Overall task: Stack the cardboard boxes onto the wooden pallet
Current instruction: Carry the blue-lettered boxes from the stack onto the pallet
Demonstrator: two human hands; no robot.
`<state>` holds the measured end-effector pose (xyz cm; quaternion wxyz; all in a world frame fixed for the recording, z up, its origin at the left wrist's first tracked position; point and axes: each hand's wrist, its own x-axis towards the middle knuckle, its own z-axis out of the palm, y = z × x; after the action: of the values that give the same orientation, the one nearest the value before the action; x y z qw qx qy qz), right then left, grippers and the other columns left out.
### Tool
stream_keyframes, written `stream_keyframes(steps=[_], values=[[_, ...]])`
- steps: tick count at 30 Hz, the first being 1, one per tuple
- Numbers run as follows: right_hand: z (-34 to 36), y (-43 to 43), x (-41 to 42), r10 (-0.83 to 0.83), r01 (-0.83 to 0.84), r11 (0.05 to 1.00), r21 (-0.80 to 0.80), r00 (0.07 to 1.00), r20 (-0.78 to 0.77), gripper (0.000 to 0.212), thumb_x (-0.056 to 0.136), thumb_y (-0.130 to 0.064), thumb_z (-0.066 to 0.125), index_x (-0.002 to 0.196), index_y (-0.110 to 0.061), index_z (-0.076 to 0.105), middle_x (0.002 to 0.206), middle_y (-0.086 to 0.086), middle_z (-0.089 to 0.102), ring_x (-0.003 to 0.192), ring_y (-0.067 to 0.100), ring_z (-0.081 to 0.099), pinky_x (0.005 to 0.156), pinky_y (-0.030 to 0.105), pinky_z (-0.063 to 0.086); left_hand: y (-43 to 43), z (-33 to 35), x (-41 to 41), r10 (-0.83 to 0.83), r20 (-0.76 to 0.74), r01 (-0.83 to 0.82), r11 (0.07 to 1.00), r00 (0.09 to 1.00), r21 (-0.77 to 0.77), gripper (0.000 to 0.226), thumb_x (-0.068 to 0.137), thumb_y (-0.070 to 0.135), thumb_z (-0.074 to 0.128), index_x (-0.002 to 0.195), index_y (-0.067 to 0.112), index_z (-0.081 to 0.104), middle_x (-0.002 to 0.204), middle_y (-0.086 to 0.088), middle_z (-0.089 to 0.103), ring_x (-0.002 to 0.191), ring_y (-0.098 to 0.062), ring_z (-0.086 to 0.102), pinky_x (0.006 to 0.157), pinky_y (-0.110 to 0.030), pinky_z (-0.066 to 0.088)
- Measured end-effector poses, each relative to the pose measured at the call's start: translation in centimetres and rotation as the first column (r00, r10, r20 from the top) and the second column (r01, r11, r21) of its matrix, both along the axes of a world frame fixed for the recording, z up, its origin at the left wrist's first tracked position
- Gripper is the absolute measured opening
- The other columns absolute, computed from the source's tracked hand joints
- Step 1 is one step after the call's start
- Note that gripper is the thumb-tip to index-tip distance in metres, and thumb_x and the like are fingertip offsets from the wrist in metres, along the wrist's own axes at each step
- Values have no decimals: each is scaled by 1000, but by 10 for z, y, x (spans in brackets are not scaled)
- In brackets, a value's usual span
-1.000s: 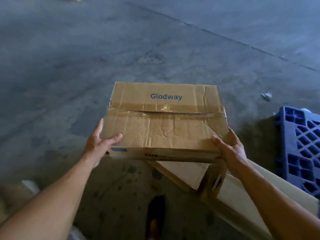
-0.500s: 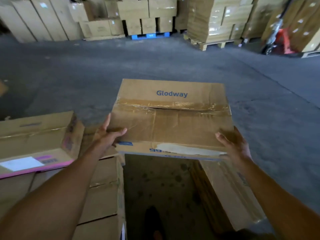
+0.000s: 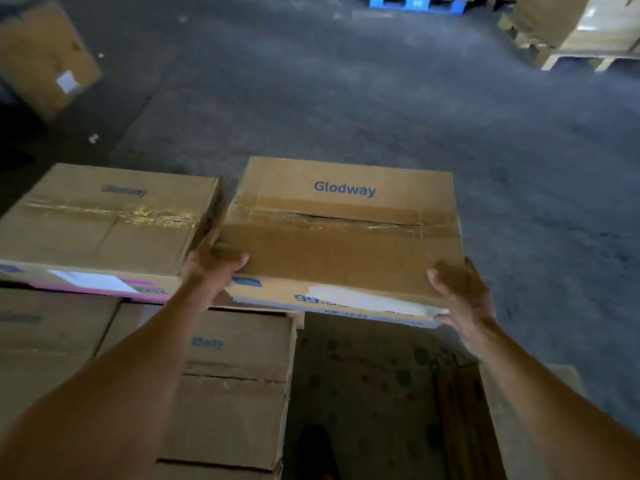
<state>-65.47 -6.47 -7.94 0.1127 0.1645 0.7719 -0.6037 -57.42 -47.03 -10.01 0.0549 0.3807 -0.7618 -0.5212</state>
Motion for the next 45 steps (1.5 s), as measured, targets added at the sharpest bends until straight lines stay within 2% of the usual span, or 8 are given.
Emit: stream_keyframes(steps=[3,10,13,19,22,25,35,45], values=[[-24,-28,-33,7,-9,1000,28,999,48,84,72,-39,82,146,-35,43,147,5,48,135,34,48,92,65,51,-20,-25,-14,66,60,-64,997,996,-34,85,72,45,82,144,28,41,140,-7,54,126,-31,54,104,-52,46],[-62,-57,-61,11,-16,999,39,990,139,88,75,-36,81,151,-31,37,150,5,46,138,35,45,97,68,47,-21,-58,-22,215,185,-170,958,959,-233,77,74,42,84,138,20,49,130,-16,53,118,-36,51,95,-37,44],[-69,-63,-62,10,-16,999,36,987,159,87,79,-34,80,153,-33,34,150,3,46,137,32,46,99,67,46,-16,-56,-26,249,251,-159,930,936,-330,72,78,44,78,140,21,48,131,-21,44,121,-40,41,101,-43,38],[-81,-80,-53,89,-95,995,42,987,130,58,81,-33,81,129,-43,52,101,-25,64,104,8,62,100,56,50,-14,-57,-20,246,270,-31,788,931,-615,65,80,37,77,137,20,50,135,-20,36,124,-42,37,97,-53,40],[-84,-90,-48,112,-118,993,30,983,148,72,78,-36,82,140,-39,46,104,-27,58,110,11,57,105,61,44,-32,-67,-18,156,343,67,828,926,-557,70,87,41,68,147,16,41,162,-13,18,148,-33,16,115,-58,22],[-85,-94,-45,115,-122,992,36,980,163,82,78,-40,81,148,-38,39,108,-27,54,120,17,54,106,64,43,-49,-76,-15,93,401,124,867,911,-483,63,93,48,58,144,11,47,167,-8,5,153,-29,2,119,-58,16],[-90,-117,-40,201,-213,975,57,963,178,88,82,-40,78,155,-35,30,134,-12,52,133,26,51,108,63,42,-74,-66,-1,28,547,249,871,837,-424,72,101,54,35,159,19,10,166,-7,-14,153,-27,-11,118,-62,7],[-95,-133,-25,236,-262,958,116,951,198,102,69,-63,76,155,-41,26,150,-2,48,135,27,50,107,61,43,-99,-70,7,25,573,279,855,819,-436,75,101,52,37,159,17,6,166,-9,-15,153,-28,-12,118,-64,8]])
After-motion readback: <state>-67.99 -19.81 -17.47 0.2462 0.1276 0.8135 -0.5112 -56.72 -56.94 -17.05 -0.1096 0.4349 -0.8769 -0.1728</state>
